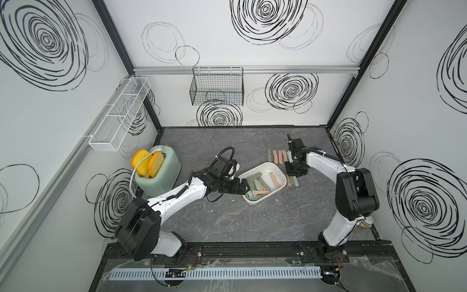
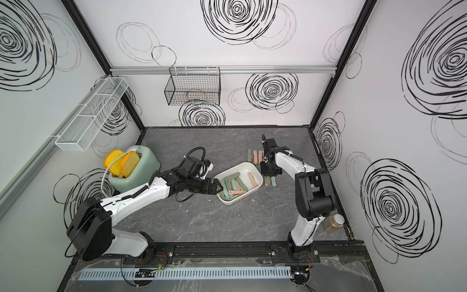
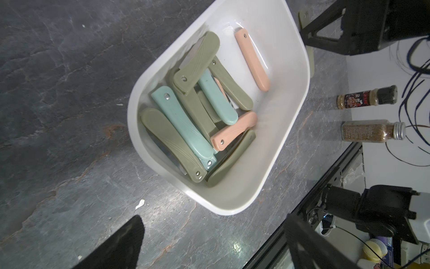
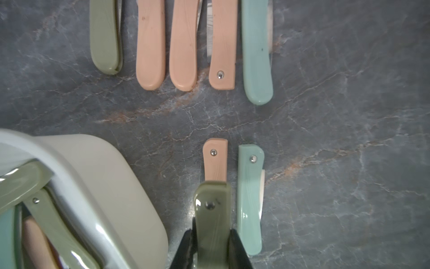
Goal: Take the fruit knife out of the storage box
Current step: Place the fruit knife at the center of the board.
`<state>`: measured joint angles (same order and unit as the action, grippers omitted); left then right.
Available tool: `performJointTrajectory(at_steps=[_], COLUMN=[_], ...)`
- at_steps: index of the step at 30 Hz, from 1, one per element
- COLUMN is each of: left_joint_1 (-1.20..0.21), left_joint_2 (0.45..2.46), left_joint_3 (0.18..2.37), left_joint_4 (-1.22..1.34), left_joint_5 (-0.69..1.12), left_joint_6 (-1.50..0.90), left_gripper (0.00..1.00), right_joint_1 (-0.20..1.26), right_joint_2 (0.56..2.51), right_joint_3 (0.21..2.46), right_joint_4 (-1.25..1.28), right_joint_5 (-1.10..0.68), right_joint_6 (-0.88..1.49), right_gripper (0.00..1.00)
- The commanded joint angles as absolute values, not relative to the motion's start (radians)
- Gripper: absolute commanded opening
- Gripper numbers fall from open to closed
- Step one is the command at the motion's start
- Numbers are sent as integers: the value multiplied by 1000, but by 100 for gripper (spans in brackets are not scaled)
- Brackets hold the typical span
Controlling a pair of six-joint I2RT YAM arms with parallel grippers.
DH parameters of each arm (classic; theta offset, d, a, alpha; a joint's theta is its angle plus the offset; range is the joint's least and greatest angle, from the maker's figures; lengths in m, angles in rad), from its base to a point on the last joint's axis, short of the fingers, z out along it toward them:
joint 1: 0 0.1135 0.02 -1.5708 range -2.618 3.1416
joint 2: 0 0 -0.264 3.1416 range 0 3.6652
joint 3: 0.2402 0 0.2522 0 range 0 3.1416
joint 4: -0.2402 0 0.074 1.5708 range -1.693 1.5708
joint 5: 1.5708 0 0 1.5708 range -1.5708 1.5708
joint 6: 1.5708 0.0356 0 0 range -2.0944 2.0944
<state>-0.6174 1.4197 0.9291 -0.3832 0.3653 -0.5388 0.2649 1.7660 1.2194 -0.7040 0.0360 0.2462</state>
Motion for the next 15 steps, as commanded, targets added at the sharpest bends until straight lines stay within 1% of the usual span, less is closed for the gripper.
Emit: performJointTrajectory(at_steps=[1, 11, 15], left_joint_1=[-623, -620, -615], left_joint_2=[1426, 1418, 1415], left_joint_3=[955, 930, 925], left_joint_4=[-355, -354, -357], left_joint_5=[360, 359, 359], left_joint_6=[-539, -530, -526], left_gripper=[98, 98, 98], right_joint_1=[267, 338, 356], right_joint_2=[1794, 1861, 1873], right_joint_3=[1212, 1250, 1259], right_joint_4=[-672, -663, -666], right_joint_5=[1, -24, -3], right_joint_6=[245, 260, 267], right_gripper=[21, 21, 21])
